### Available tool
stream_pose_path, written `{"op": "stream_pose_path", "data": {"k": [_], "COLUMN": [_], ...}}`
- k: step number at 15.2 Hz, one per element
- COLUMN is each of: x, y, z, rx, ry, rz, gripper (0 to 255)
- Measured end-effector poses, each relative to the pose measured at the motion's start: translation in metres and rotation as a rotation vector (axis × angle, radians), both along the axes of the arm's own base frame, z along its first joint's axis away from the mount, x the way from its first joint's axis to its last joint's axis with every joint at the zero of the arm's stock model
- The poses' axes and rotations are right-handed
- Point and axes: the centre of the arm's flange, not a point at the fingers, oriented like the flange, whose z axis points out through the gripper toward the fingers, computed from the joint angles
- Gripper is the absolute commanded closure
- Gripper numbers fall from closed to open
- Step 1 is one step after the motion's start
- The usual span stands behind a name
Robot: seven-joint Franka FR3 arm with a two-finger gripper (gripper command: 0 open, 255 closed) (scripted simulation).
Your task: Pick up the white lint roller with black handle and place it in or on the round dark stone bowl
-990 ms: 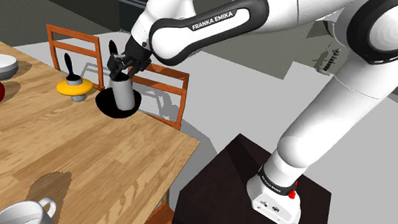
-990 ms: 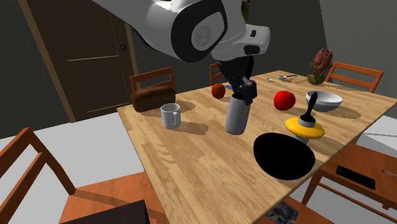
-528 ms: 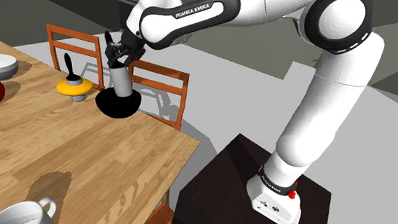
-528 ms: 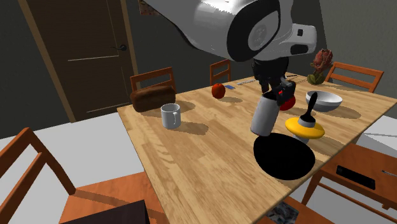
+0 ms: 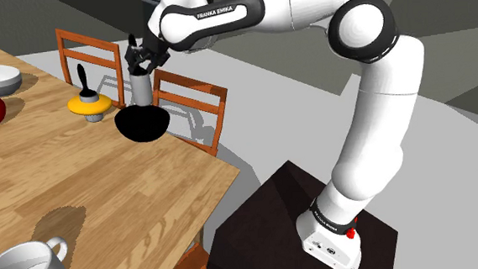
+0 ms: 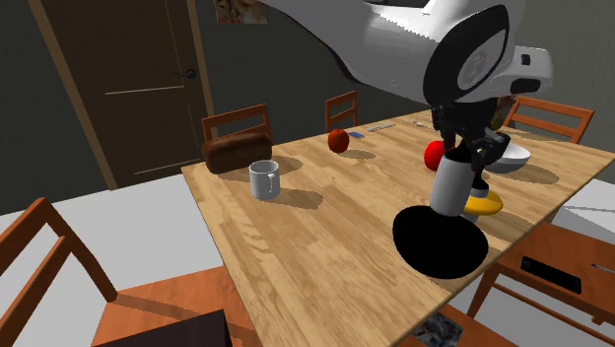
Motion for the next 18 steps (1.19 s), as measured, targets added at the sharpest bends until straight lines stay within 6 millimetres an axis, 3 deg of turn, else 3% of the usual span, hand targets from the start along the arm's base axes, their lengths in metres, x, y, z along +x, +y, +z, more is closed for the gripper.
{"op": "stream_pose_path", "data": {"k": [11,18], "x": [0.001,0.001], "y": [0.0,0.0], "z": [-0.057,-0.061], "rx": [0.0,0.001], "ry": [0.0,-0.007], "rz": [0.0,0.001], "gripper": [255,255]}}
